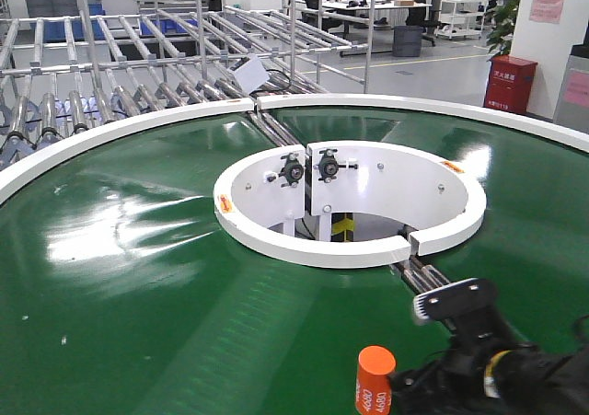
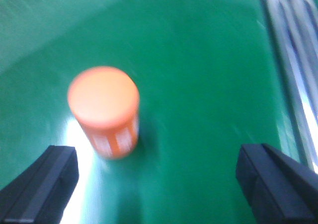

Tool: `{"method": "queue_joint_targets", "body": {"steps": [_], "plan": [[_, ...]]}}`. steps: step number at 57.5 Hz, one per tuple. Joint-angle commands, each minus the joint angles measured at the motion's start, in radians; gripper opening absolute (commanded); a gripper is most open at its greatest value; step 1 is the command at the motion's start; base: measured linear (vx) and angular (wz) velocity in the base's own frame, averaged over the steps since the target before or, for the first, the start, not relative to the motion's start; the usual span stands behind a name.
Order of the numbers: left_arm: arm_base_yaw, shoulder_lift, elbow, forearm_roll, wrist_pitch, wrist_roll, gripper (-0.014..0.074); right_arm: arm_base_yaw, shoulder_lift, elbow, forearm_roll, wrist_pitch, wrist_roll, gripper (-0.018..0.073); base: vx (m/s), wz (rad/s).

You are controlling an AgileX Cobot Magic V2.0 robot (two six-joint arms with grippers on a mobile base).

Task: Grab orange capacitor from left shelf to right conveyor
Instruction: 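Open the right gripper and withdraw it from the cylinder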

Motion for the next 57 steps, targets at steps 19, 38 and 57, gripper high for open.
{"method": "queue_joint_targets", "body": {"steps": [19, 38, 57], "plan": [[-0.010, -0.012, 0.032, -0.006, -0.082, -0.001, -0.0006, -0.004, -0.458, -0.025, 0.427, 0.467, -0.398, 0.0616, 0.00, 0.00], [-0.010, -0.012, 0.032, -0.006, -0.082, -0.001, -0.0006, -0.004, -0.658, -0.021, 0.388, 0.591, -0.390, 0.0494, 0.00, 0.00], [-0.010, -0.012, 0.032, -0.006, -0.082, -0.001, -0.0006, -0.004, -0.689, -0.021, 0.326, 0.614, -0.358, 0.0367, 0.00, 0.00]]}}
